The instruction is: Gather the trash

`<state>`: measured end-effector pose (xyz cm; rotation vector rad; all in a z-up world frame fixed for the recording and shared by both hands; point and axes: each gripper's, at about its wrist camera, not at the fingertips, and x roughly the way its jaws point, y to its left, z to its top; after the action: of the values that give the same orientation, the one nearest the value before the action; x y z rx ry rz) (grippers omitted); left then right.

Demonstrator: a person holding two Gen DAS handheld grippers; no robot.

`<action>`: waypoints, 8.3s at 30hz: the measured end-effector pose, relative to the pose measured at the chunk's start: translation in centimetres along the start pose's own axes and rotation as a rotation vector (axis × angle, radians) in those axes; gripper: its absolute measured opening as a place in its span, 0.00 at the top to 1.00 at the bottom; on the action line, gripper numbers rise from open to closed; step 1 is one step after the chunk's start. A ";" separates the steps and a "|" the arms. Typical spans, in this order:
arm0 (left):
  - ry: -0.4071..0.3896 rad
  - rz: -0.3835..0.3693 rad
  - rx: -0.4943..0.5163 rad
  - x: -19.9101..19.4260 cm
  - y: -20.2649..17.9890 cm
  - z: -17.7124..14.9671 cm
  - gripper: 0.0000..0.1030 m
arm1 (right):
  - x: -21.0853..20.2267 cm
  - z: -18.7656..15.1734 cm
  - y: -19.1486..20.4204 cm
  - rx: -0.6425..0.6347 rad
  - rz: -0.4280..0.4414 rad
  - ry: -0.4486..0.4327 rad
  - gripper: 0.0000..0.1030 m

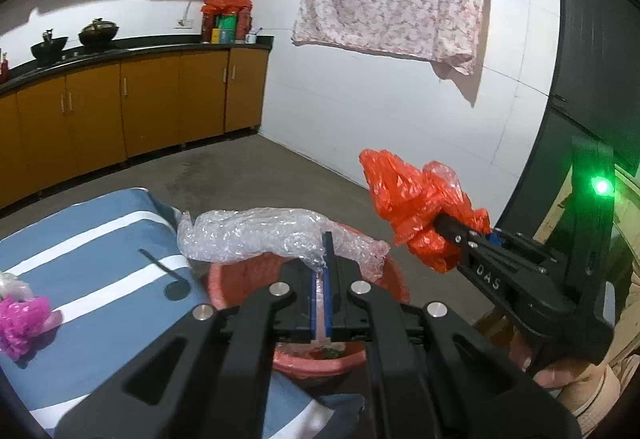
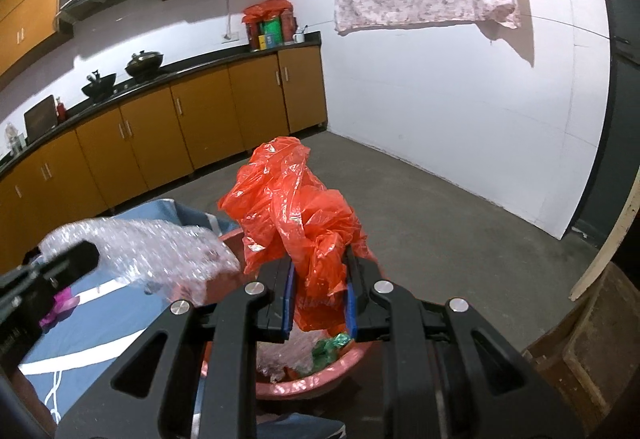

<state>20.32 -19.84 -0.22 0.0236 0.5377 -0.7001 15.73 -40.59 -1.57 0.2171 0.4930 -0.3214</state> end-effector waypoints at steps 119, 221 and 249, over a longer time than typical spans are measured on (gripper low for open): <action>0.281 0.677 -0.323 -7.2 44.3 -10.9 0.83 | 8.7 -8.0 26.2 -0.254 0.322 0.250 0.94; -0.033 0.373 -0.092 -8.9 8.0 -5.0 0.04 | -8.7 -5.1 4.0 -0.073 -0.052 -0.158 0.03; -0.117 0.662 -0.111 -24.9 5.3 -13.6 0.04 | -18.5 -11.1 9.7 -0.202 0.086 -0.169 0.02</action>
<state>1.48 2.04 -0.88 0.0533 0.4197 -0.0245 -1.00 -23.88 -0.77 0.0148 0.3454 -0.2021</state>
